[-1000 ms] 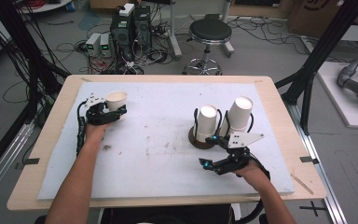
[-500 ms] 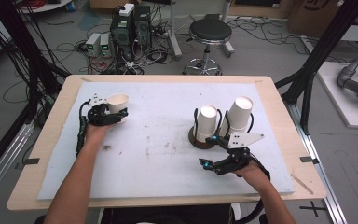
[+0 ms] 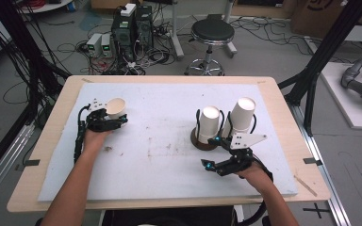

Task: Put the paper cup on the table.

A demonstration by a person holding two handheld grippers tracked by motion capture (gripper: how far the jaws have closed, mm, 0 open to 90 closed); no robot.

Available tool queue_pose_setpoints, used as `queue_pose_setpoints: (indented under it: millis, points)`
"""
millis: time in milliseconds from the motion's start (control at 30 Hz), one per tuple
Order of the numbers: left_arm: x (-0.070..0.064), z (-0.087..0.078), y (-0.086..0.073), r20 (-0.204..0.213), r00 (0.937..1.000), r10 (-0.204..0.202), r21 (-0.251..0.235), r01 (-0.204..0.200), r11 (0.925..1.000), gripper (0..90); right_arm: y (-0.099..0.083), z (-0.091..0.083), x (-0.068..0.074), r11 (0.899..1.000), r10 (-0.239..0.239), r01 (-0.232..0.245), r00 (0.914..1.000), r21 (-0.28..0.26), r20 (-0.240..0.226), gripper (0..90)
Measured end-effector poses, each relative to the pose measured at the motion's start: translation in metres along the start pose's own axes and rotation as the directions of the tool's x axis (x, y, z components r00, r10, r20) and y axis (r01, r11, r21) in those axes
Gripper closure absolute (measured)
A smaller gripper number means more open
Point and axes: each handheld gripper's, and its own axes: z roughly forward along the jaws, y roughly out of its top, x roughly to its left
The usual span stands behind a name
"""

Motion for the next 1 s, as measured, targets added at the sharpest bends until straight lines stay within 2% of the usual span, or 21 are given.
queue_pose_setpoints:
  millis: [133, 300, 433, 700, 767, 867, 933, 1000]
  points:
    - [0.0, 0.0, -0.002, 0.019, 0.9998, -0.006, 0.006, 0.006, 1.0, 26.9, 0.0, 0.0, 0.0, 1.0, 0.0, 0.0, 1.0, -0.001, -0.001, 20.0]
    - [0.003, -0.005, -0.004, 0.035, 0.9982, -0.048, -0.023, 0.049, 0.9985, 25.5, 0.0, -0.001, 0.0, 1.0, 0.003, -0.003, 1.0, -0.002, -0.003, 20.0]
    - [0.004, -0.01, -0.007, 0.033, 0.997, -0.07, -0.028, 0.071, 0.9971, 23.7, 0.0, 0.0, 0.0, 1.0, 0.001, -0.001, 1.0, -0.002, -0.002, 20.0]
    - [0.002, -0.023, -0.01, 0.034, 0.9978, -0.057, -0.016, 0.058, 0.9982, 23.0, 0.001, 0.0, -0.001, 1.0, 0.003, -0.003, 1.0, -0.001, -0.001, 20.0]
    - [0.001, -0.027, -0.011, 0.027, 0.9983, -0.051, -0.008, 0.052, 0.9986, 23.0, 0.001, 0.001, -0.001, 1.0, 0.002, -0.002, 1.0, -0.001, -0.001, 20.0]
    - [-0.003, -0.037, -0.012, -0.004, 0.9993, -0.036, 0.013, 0.036, 0.9993, 23.1, 0.001, 0.0, -0.001, 1.0, 0.008, -0.008, 1.0, -0.001, 0.005, 20.0]
    - [-0.006, -0.046, -0.012, -0.005, 0.9997, -0.026, -0.004, 0.026, 0.9997, 23.4, 0.001, 0.0, -0.002, 1.0, 0.009, -0.009, 0.9999, 0.001, 0.01, 20.0]
    - [-0.01, -0.055, -0.012, 0.013, 0.9997, -0.022, -0.026, 0.022, 0.9994, 23.4, 0.001, 0.0, -0.002, 1.0, 0.01, -0.01, 0.9998, 0.002, 0.017, 19.9]
